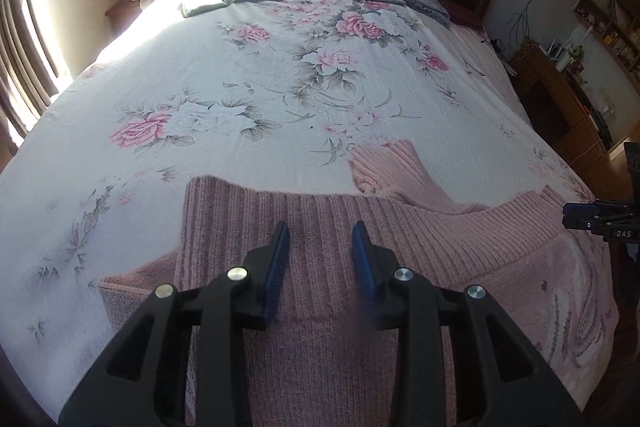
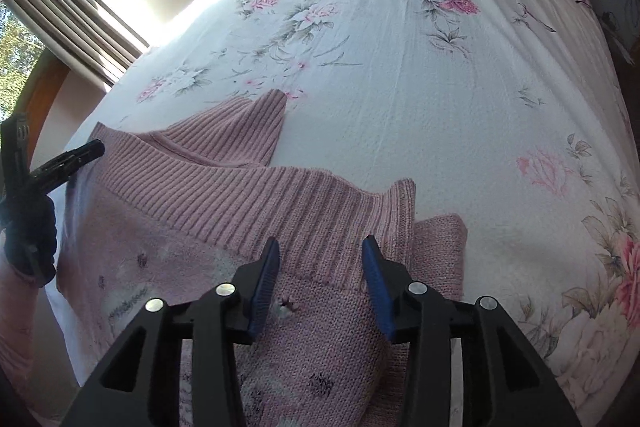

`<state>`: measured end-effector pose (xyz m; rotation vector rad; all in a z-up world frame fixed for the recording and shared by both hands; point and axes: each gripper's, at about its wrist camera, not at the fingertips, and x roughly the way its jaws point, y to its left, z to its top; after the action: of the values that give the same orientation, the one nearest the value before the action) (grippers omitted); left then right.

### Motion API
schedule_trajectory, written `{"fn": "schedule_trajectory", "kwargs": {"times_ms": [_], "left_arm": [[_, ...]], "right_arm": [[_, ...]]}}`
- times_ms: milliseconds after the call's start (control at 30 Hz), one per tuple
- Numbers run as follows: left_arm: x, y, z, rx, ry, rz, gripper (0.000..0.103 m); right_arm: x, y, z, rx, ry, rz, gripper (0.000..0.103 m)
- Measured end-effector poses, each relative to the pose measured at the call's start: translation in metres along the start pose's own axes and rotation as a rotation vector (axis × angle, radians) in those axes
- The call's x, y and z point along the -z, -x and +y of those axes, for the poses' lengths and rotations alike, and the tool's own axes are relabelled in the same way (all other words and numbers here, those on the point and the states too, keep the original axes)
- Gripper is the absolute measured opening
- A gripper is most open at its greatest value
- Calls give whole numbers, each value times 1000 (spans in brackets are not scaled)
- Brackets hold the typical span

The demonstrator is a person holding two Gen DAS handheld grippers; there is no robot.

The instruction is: Fold small clothes

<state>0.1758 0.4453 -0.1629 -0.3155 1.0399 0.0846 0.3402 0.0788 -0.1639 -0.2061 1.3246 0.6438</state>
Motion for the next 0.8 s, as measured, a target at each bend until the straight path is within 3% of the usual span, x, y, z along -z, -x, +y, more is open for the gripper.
{"fn": "schedule_trajectory", "kwargs": {"times_ms": [200,333,433,567,800], "left_arm": [[2,-3,2,-3,-30,0,31],[-28,7,2,67,36,-9,34],[-59,-6,-11,93,59,4,40],[-87,-55,-32,142,100,131,41],[-83,-136,-38,95,125,356,45]], "right_arm": [[-1,-6,-7,-25,-30,24,44],[-33,5,1,-128,-61,-23,45],[-67,-12,6,-185,-114,-5,48],[-105,-63,8,-233,-203,80,49],[-121,-141,19,-257,-262,221,50]]}}
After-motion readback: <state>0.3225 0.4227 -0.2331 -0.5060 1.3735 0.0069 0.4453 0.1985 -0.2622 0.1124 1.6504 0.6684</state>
